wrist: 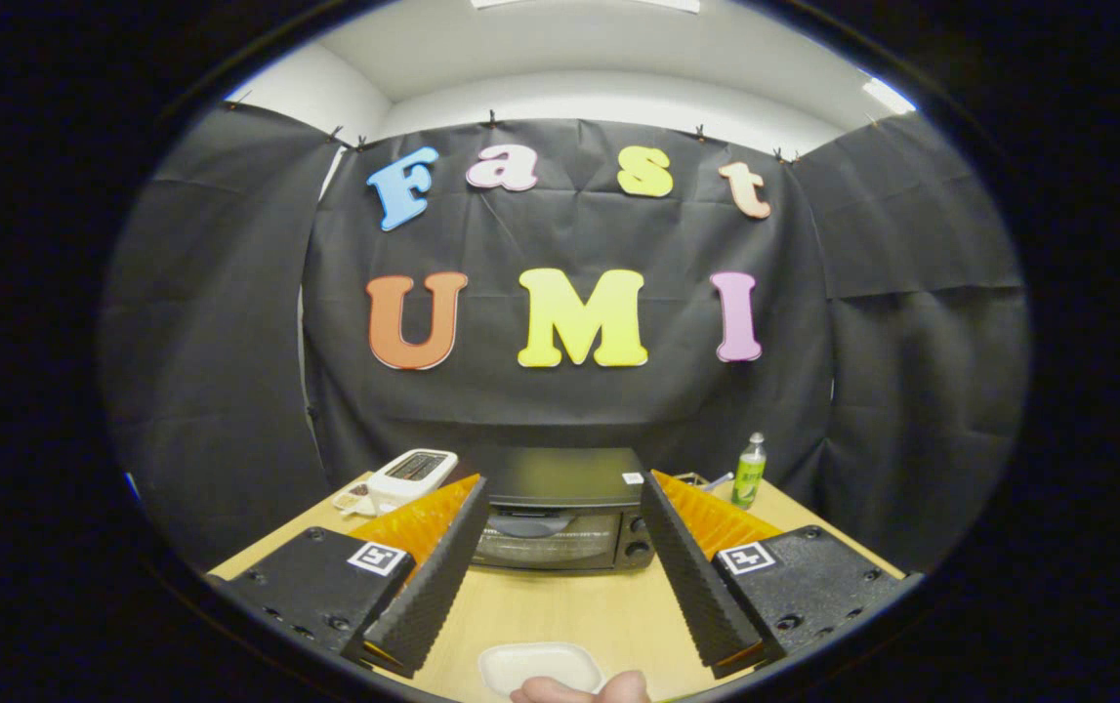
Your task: Open the toaster oven, put the food inside, and close the toaster oven door.
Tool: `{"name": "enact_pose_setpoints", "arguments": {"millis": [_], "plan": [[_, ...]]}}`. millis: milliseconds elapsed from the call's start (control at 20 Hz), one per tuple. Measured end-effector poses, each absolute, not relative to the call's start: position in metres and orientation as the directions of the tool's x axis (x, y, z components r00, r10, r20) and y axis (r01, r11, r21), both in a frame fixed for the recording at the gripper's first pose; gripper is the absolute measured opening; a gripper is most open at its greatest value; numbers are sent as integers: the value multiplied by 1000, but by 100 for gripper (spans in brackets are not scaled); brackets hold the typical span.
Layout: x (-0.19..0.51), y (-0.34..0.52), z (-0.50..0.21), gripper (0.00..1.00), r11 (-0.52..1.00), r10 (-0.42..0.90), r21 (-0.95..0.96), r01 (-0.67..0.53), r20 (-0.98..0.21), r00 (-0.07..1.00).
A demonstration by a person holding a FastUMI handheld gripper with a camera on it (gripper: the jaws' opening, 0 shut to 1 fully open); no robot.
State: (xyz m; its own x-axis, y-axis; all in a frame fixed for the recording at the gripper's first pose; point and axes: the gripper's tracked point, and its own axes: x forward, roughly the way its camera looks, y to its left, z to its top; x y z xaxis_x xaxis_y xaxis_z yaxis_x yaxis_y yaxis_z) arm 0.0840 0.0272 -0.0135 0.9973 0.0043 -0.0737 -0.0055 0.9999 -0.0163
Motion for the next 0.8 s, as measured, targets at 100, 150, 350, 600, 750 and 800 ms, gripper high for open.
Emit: {"name": "enact_pose_setpoints", "arguments": {"millis": [100, 150, 350, 600, 750, 800], "plan": [[57, 18, 13, 100, 1000, 4, -24, -5, -36, 999], [41, 13, 25, 100, 1000, -3, -31, 2, -7, 1000], [-12, 13, 42, 100, 998, 20, -58, -16, 56, 998], [-54, 8, 34, 100, 1000, 21, -21, -19, 79, 997], [-73, 8, 15, 100, 999, 15, -29, -14, 55, 998], [-77, 12, 18, 100, 999, 22, -36, -19, 62, 998]]}}
